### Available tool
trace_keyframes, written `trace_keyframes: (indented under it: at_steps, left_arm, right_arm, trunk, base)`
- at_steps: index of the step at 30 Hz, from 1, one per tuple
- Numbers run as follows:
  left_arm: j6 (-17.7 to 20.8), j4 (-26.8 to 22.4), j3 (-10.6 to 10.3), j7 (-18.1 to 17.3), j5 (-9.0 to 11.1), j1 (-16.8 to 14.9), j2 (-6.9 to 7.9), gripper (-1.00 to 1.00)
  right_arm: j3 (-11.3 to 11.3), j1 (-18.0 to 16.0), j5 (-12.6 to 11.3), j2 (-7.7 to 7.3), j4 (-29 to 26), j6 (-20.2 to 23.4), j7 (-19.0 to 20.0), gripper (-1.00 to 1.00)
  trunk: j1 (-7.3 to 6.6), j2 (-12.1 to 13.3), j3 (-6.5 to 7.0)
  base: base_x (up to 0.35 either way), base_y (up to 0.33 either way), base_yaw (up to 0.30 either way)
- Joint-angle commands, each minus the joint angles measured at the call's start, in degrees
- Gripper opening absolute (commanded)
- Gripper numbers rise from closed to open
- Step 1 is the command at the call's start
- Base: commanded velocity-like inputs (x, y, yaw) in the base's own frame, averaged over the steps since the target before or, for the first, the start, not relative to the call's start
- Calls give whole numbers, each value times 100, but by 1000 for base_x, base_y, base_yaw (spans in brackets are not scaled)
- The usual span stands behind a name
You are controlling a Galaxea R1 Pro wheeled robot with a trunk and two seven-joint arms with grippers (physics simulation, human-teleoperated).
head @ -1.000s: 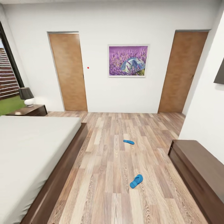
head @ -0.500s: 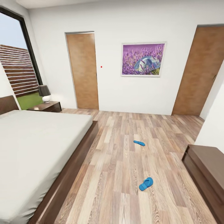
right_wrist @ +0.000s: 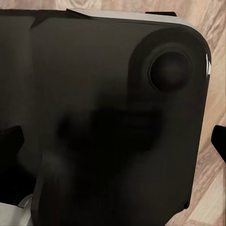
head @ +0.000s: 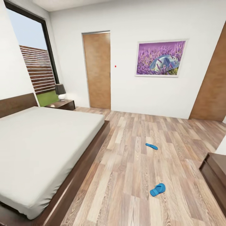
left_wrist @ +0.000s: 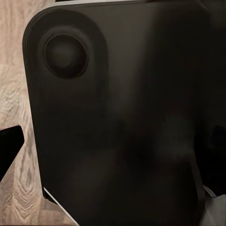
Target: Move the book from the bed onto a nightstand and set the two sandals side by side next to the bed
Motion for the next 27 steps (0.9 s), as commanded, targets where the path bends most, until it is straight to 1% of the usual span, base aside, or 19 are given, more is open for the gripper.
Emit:
trace_keyframes:
  at_steps: [1,19,23,27]
  left_arm:
    - [-21,7,-3,-1,-2,-5,-1,100]
    - [-29,5,-11,-1,-14,-5,-3,100]
    - [-42,5,-13,-1,-14,-5,-3,100]
    - [-50,5,-12,-1,-14,-5,-3,100]
  right_arm:
    - [0,-1,5,0,0,-16,-3,100]
    - [-10,-1,9,-31,-1,-10,5,100]
    - [-11,-1,7,-30,-1,-9,8,100]
    - [-12,-1,5,-26,-1,-8,11,100]
  trunk:
    - [0,-3,-9]
    - [0,-3,-64]
    - [0,-3,-73]
    - [0,-3,-77]
  base:
    - [0,0,256]
    - [0,0,254]
    - [0,0,162]
    - [0,0,78]
